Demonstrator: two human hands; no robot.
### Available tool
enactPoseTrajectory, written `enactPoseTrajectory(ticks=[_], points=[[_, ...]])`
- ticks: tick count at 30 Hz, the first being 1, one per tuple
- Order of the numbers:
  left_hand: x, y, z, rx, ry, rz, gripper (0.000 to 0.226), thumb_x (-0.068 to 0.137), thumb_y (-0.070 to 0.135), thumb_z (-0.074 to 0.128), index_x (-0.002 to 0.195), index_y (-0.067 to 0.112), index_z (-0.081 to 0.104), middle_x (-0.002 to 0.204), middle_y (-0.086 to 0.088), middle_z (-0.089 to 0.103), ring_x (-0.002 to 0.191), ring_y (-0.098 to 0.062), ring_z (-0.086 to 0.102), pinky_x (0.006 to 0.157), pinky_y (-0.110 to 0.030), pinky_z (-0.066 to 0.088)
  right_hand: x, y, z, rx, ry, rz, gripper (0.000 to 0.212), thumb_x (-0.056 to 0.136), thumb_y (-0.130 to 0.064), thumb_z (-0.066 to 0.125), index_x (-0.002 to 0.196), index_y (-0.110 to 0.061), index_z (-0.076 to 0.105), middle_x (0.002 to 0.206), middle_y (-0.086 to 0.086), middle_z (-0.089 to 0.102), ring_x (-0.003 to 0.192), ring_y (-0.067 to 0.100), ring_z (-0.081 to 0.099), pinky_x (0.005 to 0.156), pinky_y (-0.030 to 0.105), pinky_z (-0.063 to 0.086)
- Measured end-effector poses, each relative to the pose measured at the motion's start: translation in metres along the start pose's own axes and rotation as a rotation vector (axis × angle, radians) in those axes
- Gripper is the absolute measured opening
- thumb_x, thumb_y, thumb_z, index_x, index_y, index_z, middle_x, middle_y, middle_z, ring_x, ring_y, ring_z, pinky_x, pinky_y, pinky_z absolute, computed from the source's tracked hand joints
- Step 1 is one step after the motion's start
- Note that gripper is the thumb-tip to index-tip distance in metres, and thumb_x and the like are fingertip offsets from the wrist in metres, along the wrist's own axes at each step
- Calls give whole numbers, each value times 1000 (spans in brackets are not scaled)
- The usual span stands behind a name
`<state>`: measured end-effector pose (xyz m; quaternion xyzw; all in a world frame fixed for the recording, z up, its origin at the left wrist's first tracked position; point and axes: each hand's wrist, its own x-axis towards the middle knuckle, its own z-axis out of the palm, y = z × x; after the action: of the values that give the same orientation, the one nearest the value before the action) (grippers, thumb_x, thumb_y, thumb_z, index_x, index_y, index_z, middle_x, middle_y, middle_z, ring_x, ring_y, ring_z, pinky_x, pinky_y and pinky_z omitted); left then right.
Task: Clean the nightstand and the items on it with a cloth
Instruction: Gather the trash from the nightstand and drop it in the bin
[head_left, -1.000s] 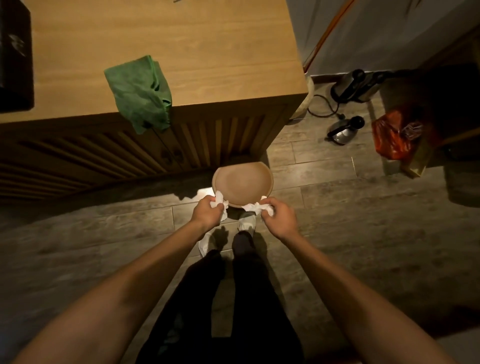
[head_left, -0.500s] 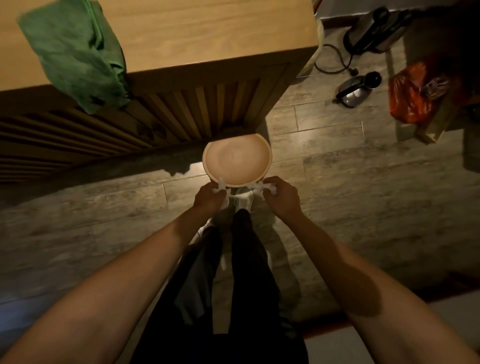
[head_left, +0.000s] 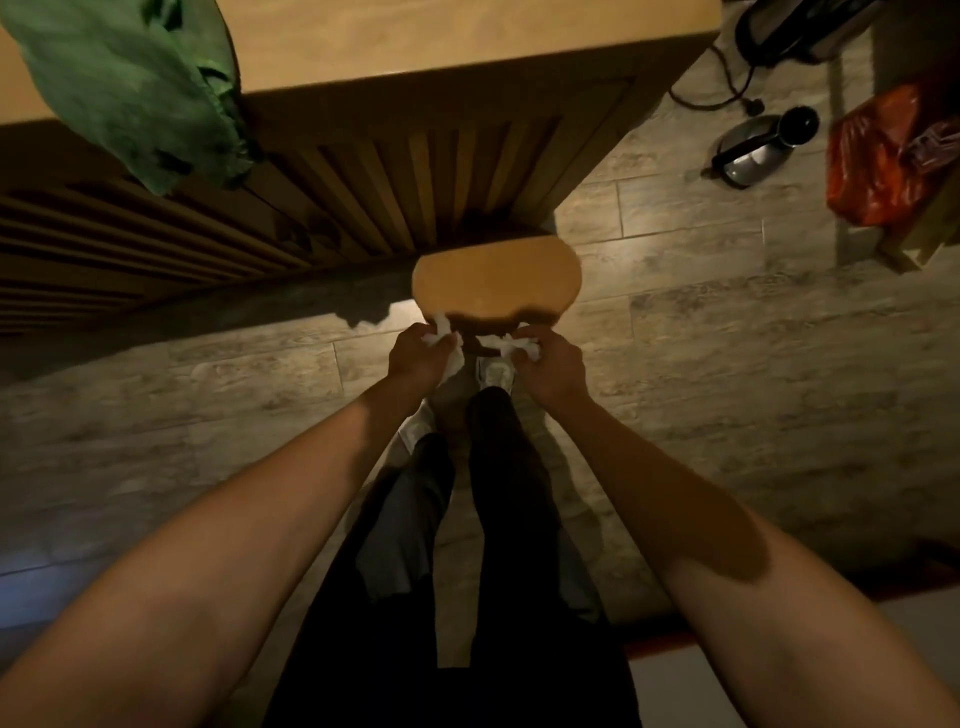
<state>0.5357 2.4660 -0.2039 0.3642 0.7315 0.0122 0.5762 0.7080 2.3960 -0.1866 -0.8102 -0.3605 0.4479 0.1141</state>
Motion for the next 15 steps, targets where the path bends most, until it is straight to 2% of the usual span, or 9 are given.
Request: enactPoseTrajectory(ticks=[5, 9, 12, 13, 15], points=[[6, -13, 11, -11, 30, -20, 36, 90, 33, 69, 113, 7, 67, 118, -14, 69, 109, -33, 64, 96, -46, 53, 2, 7, 10, 7, 12, 33, 26, 90, -22, 69, 115, -18, 71, 115, 10, 73, 109, 30, 67, 80, 24, 41], [19, -29, 22, -52, 31, -80, 36, 89, 32, 70, 114, 6, 69, 117, -15, 71, 110, -34, 65, 97, -47, 53, 12, 19, 22, -1, 5, 52, 26, 90, -17, 66, 115, -16, 70, 116, 10, 71, 109, 28, 66, 78, 21, 38], [42, -27, 32, -128, 23, -114, 19, 89, 31, 72, 91, 13, 69, 113, -17, 72, 106, -38, 67, 95, -51, 54, 35, 24, 32, -19, -21, 94, 32, 94, -20, 63, 126, -14, 64, 123, 12, 68, 115, 31, 64, 83, 25, 43], [50, -25, 36, -142, 19, -118, 19, 89, 32, 72, 91, 13, 69, 113, -19, 71, 106, -40, 67, 95, -51, 54, 43, 26, 35, -28, -26, 105, 34, 95, -19, 62, 128, -14, 63, 124, 13, 68, 116, 33, 63, 85, 29, 45], [73, -21, 47, -154, 15, -95, 33, 90, 31, 71, 107, 3, 69, 120, -22, 68, 111, -41, 65, 97, -50, 53, 67, 28, 40, -27, -29, 127, 35, 94, -19, 63, 129, -15, 64, 124, 14, 69, 116, 35, 63, 87, 33, 48]])
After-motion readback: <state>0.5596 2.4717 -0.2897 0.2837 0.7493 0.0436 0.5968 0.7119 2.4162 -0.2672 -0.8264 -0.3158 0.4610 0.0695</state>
